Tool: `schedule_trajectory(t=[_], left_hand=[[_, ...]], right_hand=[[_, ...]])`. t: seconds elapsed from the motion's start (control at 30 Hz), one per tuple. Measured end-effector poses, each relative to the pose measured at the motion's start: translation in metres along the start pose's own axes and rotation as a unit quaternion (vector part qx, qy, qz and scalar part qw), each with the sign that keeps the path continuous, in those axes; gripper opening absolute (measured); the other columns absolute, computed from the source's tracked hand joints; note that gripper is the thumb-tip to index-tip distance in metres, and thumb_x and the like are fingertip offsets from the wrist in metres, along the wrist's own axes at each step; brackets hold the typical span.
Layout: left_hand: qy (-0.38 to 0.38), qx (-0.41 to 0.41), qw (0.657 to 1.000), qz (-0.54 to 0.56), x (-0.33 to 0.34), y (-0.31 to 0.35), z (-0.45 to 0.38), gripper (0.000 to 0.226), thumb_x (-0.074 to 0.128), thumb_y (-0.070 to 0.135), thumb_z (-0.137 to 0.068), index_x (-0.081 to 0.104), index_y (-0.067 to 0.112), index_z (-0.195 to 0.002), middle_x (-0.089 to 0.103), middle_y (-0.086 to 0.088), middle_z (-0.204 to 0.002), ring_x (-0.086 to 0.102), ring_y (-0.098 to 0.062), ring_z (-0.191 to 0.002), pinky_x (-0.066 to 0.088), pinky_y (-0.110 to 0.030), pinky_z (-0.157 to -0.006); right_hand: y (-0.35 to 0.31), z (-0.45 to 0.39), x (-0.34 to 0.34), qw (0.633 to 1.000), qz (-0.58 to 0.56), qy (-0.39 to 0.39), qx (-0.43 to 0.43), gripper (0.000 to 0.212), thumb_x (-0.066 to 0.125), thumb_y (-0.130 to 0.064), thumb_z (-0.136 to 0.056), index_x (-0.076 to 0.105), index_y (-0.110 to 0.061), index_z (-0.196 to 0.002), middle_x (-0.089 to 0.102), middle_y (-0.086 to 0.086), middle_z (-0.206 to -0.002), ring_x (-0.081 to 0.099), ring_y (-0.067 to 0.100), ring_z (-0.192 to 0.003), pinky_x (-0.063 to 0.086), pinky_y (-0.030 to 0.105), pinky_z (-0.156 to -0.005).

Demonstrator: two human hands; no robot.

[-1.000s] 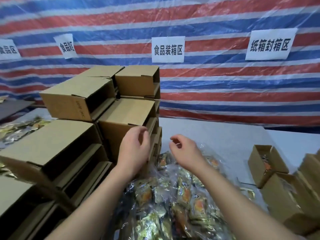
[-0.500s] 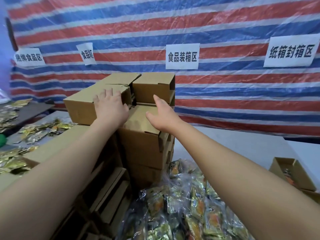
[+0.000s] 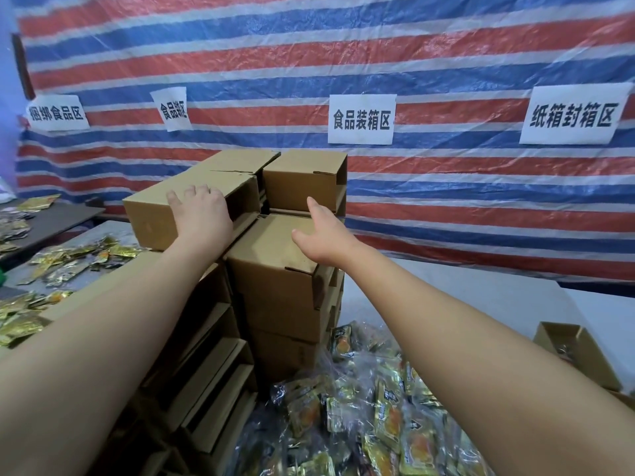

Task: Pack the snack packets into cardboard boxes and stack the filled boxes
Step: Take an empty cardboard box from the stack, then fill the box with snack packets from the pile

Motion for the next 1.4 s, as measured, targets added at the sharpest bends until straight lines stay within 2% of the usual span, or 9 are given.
schedule_trajectory(t=[0.17,0.33,0.5,0.6,0.67,0.73,0.83,1.0,1.4], left_hand=[[0.059,0.022,0.998,0.007,-0.028,0.001,0.001,0.032,0.063,0.008,-0.090,0.059,0.006,-0.122,0.064,-0.019,-0.119,0.056,-0.037,-0.119,0.030,-0.060,-0.114],[0.091,0.030,0.987,0.128,-0.078,-0.001,0.008,0.025,0.060,-0.002,-0.091,0.062,0.009,-0.114,0.064,-0.015,-0.097,0.064,-0.034,-0.088,0.058,-0.051,-0.083],[0.102,0.088,0.966,0.219,-0.123,0.014,0.022,0.029,0.049,0.001,-0.097,0.067,0.011,-0.118,0.067,-0.015,-0.111,0.062,-0.036,-0.100,0.054,-0.047,-0.086],[0.086,0.126,0.953,0.261,-0.141,0.031,0.033,0.031,0.048,0.004,-0.099,0.067,0.012,-0.123,0.067,-0.013,-0.118,0.061,-0.033,-0.108,0.051,-0.044,-0.092],[0.071,0.155,0.942,0.288,-0.147,0.043,0.040,0.032,0.048,0.005,-0.100,0.066,0.012,-0.126,0.066,-0.011,-0.123,0.060,-0.030,-0.113,0.049,-0.042,-0.095],[0.049,0.177,0.932,0.312,-0.151,0.056,0.045,0.033,0.049,0.006,-0.101,0.064,0.013,-0.130,0.064,-0.009,-0.129,0.058,-0.028,-0.119,0.047,-0.042,-0.102],[0.017,0.207,0.917,0.341,-0.151,0.077,0.049,0.031,0.051,0.011,-0.101,0.065,0.014,-0.130,0.062,-0.008,-0.133,0.055,-0.027,-0.123,0.045,-0.042,-0.106],[-0.043,0.240,0.896,0.372,-0.135,0.116,0.063,0.025,0.056,0.019,-0.101,0.069,0.019,-0.122,0.066,-0.003,-0.123,0.058,-0.019,-0.106,0.043,-0.028,-0.083],[-0.247,0.269,0.833,0.415,-0.034,0.188,0.183,0.026,0.057,0.020,-0.100,0.068,0.019,-0.123,0.066,0.000,-0.124,0.058,-0.016,-0.116,0.043,-0.027,-0.095]], right_hand=[[0.000,0.004,-0.011,1.000,-0.013,0.009,-0.005,0.078,0.052,-0.043,-0.098,0.006,-0.029,-0.159,0.012,0.003,-0.167,0.021,0.028,-0.151,0.030,0.045,-0.116],[-0.015,0.006,-0.045,0.995,-0.079,0.047,-0.025,0.077,0.047,-0.050,-0.100,0.007,-0.023,-0.160,0.012,0.003,-0.167,0.016,0.024,-0.152,0.021,0.041,-0.119],[-0.033,0.007,-0.105,0.988,-0.113,0.101,-0.028,0.084,0.057,-0.040,-0.097,0.004,-0.022,-0.160,0.015,0.005,-0.167,0.022,0.028,-0.150,0.026,0.041,-0.117],[-0.032,0.016,-0.137,0.988,-0.081,0.124,-0.050,0.085,0.060,-0.024,-0.090,0.012,-0.026,-0.159,0.020,0.003,-0.165,0.045,0.027,-0.134,0.042,0.042,-0.109],[-0.027,0.022,-0.154,0.989,-0.049,0.130,-0.054,0.078,0.059,-0.019,-0.087,0.025,-0.027,-0.157,0.029,0.002,-0.161,0.054,0.017,-0.105,0.047,0.036,-0.092],[-0.017,0.031,-0.167,0.991,-0.016,0.126,-0.041,0.058,0.058,-0.017,-0.088,0.046,-0.026,-0.144,0.047,0.003,-0.146,0.051,0.018,-0.104,0.045,0.030,-0.083],[-0.002,0.049,-0.180,0.991,0.027,0.126,-0.026,0.012,0.053,-0.014,-0.088,0.063,-0.020,-0.090,0.062,0.000,-0.095,0.057,0.020,-0.090,0.041,0.026,-0.065],[0.034,0.086,-0.191,0.989,0.068,0.128,0.039,0.016,0.049,-0.010,-0.083,0.055,-0.008,-0.068,0.052,0.007,-0.067,0.047,0.022,-0.065,0.036,0.031,-0.058],[0.164,0.212,-0.109,0.968,0.068,0.058,0.235,0.019,0.053,-0.017,-0.087,0.056,-0.018,-0.068,0.056,0.002,-0.067,0.056,0.018,-0.067,0.036,0.026,-0.052]])
Point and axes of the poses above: each hand's wrist, its own z-axis away from the middle knuckle, its own x-axis out of the palm, y = z × x, the point moved 3 cm from there along -z, towards the middle knuckle
